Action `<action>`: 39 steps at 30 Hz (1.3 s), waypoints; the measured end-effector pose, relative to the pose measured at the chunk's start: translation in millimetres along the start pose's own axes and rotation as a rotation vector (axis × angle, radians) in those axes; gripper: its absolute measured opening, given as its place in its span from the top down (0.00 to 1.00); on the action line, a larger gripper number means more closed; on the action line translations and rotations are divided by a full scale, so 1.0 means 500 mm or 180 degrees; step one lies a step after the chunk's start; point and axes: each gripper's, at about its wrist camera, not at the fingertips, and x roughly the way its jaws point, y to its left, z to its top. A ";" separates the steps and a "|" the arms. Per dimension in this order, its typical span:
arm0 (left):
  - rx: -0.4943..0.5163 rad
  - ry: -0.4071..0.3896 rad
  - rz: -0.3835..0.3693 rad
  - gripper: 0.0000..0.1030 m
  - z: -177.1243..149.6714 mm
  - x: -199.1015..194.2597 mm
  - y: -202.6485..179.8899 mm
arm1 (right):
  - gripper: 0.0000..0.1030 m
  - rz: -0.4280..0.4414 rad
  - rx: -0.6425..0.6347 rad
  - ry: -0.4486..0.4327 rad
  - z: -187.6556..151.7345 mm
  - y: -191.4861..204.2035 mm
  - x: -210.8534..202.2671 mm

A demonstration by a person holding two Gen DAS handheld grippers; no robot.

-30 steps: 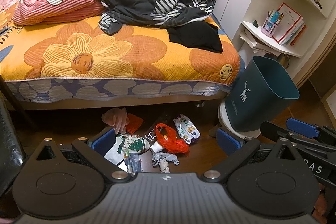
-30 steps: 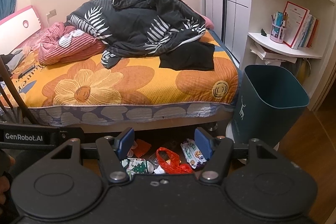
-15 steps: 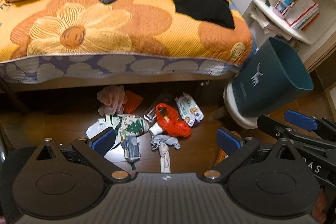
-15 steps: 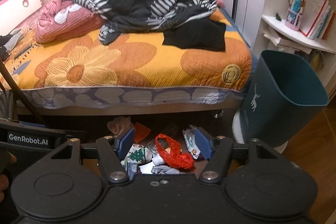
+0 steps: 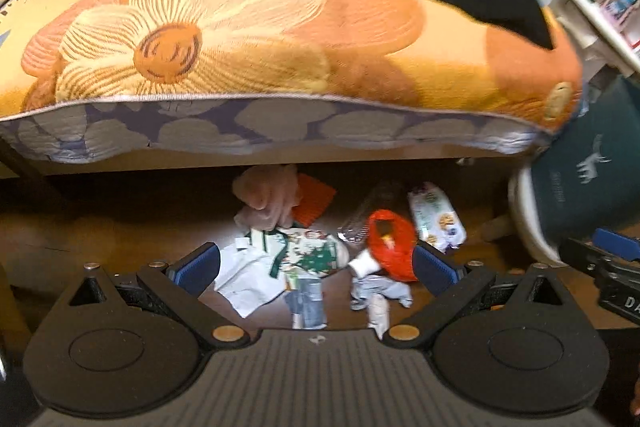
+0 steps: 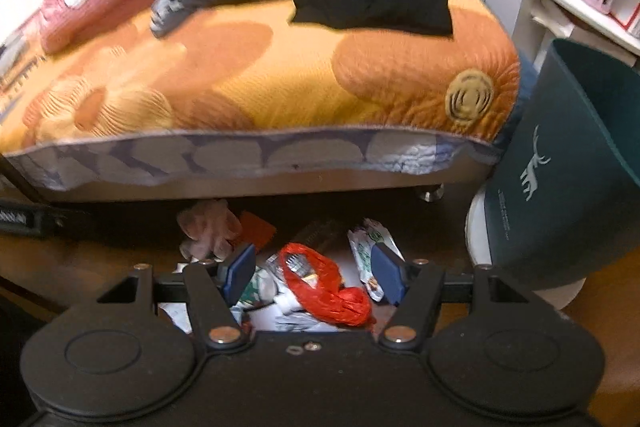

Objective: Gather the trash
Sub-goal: 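Lower both tools under the bed toward the scattered trash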

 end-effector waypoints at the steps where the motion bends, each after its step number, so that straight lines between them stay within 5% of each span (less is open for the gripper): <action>1: 0.0013 0.0029 0.0028 0.00 0.008 0.019 0.004 | 0.38 0.0032 -0.0033 0.0028 0.001 -0.005 0.019; 10: 0.0008 0.0551 0.0169 0.00 0.044 0.229 0.018 | 0.38 0.0194 -0.0718 0.0469 -0.011 -0.016 0.229; 18: -0.0271 0.1513 0.0301 0.00 -0.024 0.465 0.028 | 0.38 0.0325 -0.1441 0.1150 -0.106 -0.012 0.415; 24: -0.0548 0.1961 0.0328 0.00 -0.082 0.604 0.043 | 0.38 0.0340 -0.1419 0.1514 -0.148 -0.039 0.534; 33: -0.0492 0.2435 0.0337 0.00 -0.170 0.749 0.018 | 0.38 0.0392 -0.1507 0.1547 -0.178 -0.055 0.631; 39: -0.0487 0.2479 0.0247 0.01 -0.191 0.795 0.009 | 0.38 0.0372 -0.1640 0.1537 -0.200 -0.050 0.670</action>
